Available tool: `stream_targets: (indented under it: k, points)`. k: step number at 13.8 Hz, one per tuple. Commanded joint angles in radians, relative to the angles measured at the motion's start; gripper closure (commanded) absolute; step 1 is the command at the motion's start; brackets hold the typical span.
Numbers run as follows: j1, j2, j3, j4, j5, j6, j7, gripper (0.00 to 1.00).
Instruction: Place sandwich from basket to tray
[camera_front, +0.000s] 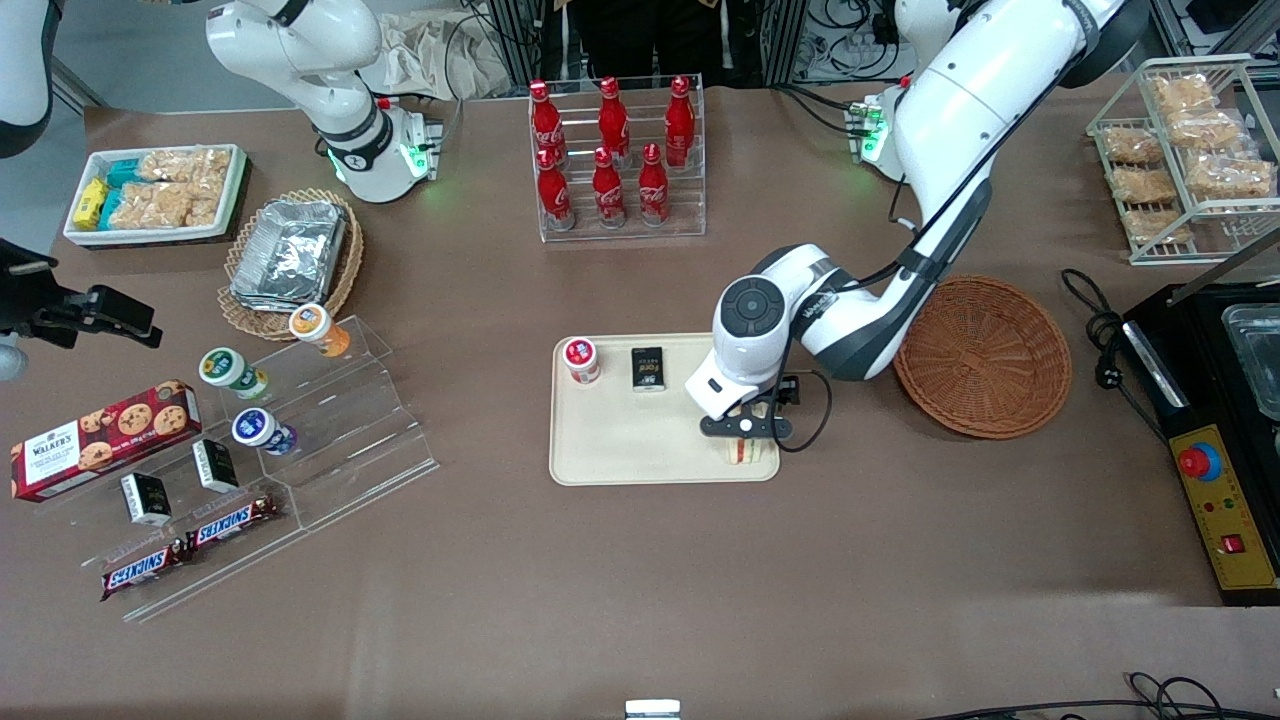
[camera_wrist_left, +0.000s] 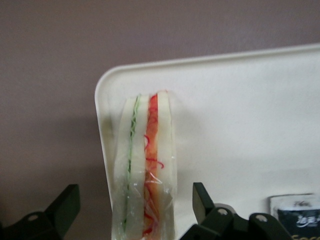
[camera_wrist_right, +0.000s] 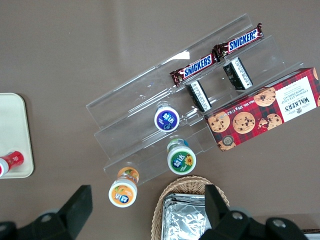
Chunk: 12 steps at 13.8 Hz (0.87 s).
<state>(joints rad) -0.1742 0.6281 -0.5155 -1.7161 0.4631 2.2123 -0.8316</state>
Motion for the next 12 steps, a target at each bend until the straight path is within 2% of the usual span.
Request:
stream_targets:
  k: [1, 5, 7, 9, 12]
  points:
    - [0.027, -0.094, -0.003, 0.016, -0.079, -0.023, -0.023, 0.00]
    - [0.088, -0.296, 0.011, 0.020, -0.205, -0.172, -0.027, 0.00]
    - [0.081, -0.434, 0.119, 0.020, -0.315, -0.256, -0.005, 0.00]
    - [0.078, -0.543, 0.208, 0.018, -0.382, -0.345, 0.140, 0.00]
    - [0.081, -0.639, 0.323, 0.010, -0.397, -0.462, 0.423, 0.00]
